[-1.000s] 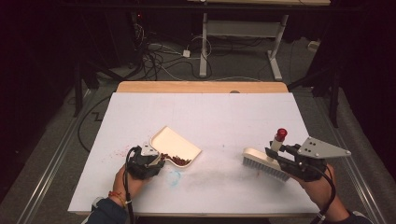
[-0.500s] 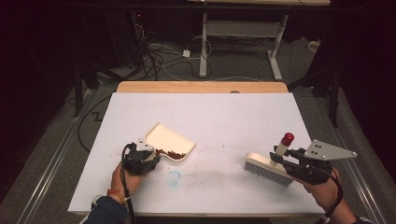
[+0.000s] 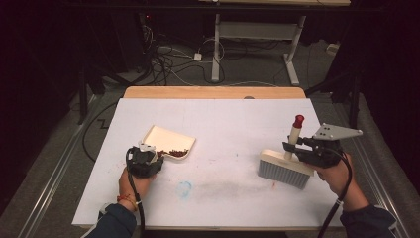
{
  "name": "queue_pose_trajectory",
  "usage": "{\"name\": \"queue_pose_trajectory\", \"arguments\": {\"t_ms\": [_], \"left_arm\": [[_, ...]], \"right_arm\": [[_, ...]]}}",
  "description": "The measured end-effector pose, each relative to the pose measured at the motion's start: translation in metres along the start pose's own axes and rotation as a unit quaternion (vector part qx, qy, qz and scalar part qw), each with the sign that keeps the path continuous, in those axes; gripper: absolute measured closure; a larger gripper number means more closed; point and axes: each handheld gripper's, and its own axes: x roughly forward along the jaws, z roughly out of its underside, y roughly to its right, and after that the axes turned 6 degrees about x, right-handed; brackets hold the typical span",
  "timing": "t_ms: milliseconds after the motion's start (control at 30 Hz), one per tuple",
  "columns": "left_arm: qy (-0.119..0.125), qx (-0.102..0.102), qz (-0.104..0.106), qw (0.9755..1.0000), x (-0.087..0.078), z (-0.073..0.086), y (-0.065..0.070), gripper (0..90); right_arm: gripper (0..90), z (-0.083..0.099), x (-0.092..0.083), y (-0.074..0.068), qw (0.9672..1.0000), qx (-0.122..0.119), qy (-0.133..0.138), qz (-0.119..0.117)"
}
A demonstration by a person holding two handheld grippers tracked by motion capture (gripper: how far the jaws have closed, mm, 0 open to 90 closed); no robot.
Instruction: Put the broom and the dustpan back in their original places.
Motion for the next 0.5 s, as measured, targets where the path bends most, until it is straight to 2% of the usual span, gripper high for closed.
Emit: {"name": "queue_pose_trajectory", "arguments": {"t_ms": [67, 100, 133, 167, 200, 267, 333, 367, 400, 433, 500], "left_arm": [[0.001, 0.002, 0.006, 1.0, 0.0, 0.0, 0.004, 54.3], [0.003, 0.002, 0.017, 0.9998, -0.001, 0.001, 0.008, 53.4], [0.003, 0.002, 0.017, 0.9998, -0.001, 0.001, 0.008, 53.0], [0.0, 0.009, 0.033, 0.9994, -0.001, 0.002, 0.013, 51.7], [0.0, 0.009, 0.033, 0.9994, -0.001, 0.002, 0.013, 51.2], [-0.002, 0.022, 0.027, 0.9994, -0.003, 0.004, 0.017, 50.3], [0.002, 0.026, 0.03, 0.9992, -0.005, 0.005, 0.018, 49.7], [0.01, 0.028, 0.035, 0.999, -0.007, 0.006, 0.017, 48.0], [0.018, 0.031, 0.037, 0.9987, -0.01, 0.007, 0.018, 48.0], [0.032, 0.036, 0.037, 0.9981, -0.014, 0.008, 0.018, 48.0], [0.072, 0.06, 0.048, 0.9945, -0.024, 0.009, 0.02, 47.3]], "right_arm": [[64.0, -0.004, 0.01, 0.007, 0.9999, 0.009, -0.007, 0.001], [62.7, -0.007, 0.021, 0.014, 0.9998, 0.014, -0.012, 0.009], [62.7, -0.007, 0.021, 0.014, 0.9998, 0.014, -0.012, 0.009], [61.7, -0.009, 0.033, 0.022, 0.9993, 0.03, -0.021, 0.011], [61.7, -0.009, 0.033, 0.022, 0.9993, 0.03, -0.021, 0.011], [60.3, -0.011, 0.044, 0.03, 0.9984, 0.041, -0.03, 0.024], [59.5, -0.012, 0.053, 0.036, 0.9974, 0.048, -0.041, 0.035], [57.1, -0.015, 0.063, 0.041, 0.9957, 0.039, -0.065, 0.053], [57.1, -0.015, 0.063, 0.041, 0.9957, 0.039, -0.065, 0.053], [57.2, -0.017, 0.072, 0.044, 0.9941, 0.038, -0.073, 0.07], [57.1, -0.019, 0.076, 0.046, 0.9934, 0.035, -0.078, 0.076]]}}
